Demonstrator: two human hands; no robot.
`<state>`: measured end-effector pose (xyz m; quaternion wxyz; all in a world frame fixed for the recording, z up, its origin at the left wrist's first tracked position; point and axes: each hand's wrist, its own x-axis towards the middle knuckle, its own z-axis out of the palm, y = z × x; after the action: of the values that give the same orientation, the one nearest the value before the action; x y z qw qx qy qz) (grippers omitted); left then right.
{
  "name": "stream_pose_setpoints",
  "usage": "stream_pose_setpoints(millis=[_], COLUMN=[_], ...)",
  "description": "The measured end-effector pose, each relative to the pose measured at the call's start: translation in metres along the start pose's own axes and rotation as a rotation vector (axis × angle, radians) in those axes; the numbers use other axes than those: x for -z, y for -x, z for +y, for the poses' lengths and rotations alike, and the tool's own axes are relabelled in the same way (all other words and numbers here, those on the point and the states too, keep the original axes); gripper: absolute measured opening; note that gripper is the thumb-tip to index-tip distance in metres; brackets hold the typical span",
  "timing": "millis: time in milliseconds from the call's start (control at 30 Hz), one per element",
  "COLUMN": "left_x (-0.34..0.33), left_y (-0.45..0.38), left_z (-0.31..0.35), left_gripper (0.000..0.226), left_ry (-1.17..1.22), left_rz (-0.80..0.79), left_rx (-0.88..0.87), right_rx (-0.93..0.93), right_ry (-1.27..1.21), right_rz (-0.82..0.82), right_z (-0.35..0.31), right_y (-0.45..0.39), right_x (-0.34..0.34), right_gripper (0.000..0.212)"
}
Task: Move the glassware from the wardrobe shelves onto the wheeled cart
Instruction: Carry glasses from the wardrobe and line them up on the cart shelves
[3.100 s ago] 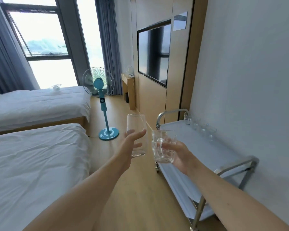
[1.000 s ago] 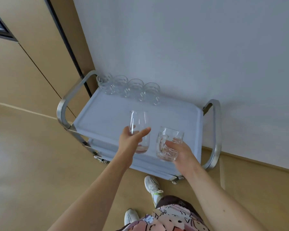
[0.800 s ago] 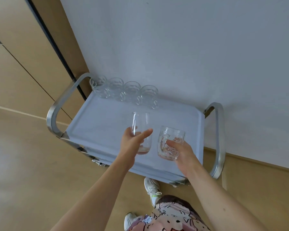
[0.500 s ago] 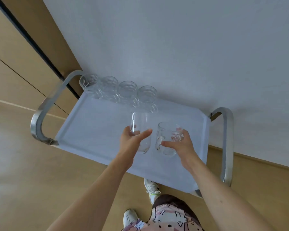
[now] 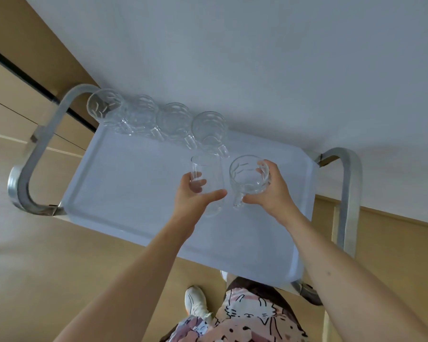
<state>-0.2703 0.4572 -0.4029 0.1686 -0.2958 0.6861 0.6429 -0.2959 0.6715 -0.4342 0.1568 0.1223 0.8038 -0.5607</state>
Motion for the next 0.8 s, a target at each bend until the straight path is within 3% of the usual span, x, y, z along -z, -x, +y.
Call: stream_pose_setpoints(millis=[200, 267, 400, 467, 533, 600, 733, 800], left_x=[0.000, -0.001, -0.004, -0.004, -0.005, -0.004, -0.003, -0.002], left_y=[-0.008, -0.009, -0.007, -0.006, -0.005, -0.005, -0.006, -0.006], left_z=[0.002, 0.001, -0.002, -0.003, -0.004, -0.004, -0.001, 0.001], left_gripper=[0.089, 0.090, 0.091, 0.090, 0.089, 0.090, 0.091, 0.090], left_ry=[-0.011, -0.009, 0.001, 0.008, 0.021, 0.026, 0.020, 0.019], left_rz=[0.001, -0.001, -0.020, -0.028, -0.030, -0.028, -0.013, 0.001], left_rx=[-0.017, -0.017, -0.011, -0.006, -0.002, 0.001, -0.007, -0.012], right_rx=[0.031, 0.023, -0.126, -0.139, -0.100, -0.070, -0.063, -0.047], right_ry=[0.094, 0.117, -0.184, -0.215, -0.076, 0.064, 0.046, 0.024], right_rz=[-0.003, 0.033, 0.181, 0.213, 0.194, 0.227, 0.309, 0.282], right_z=[0.001, 0.003, 0.007, 0.005, 0.003, 0.000, -0.004, -0.005], right_y=[-0.003, 0.000, 0.025, 0.034, 0.036, 0.032, 0.014, 0.004], right_x=[0.011, 0.011, 0.001, -0.009, -0.021, -0.029, -0.021, -0.014], right_gripper=[0.108, 0.101, 0.093, 0.101, 0.120, 0.126, 0.090, 0.086])
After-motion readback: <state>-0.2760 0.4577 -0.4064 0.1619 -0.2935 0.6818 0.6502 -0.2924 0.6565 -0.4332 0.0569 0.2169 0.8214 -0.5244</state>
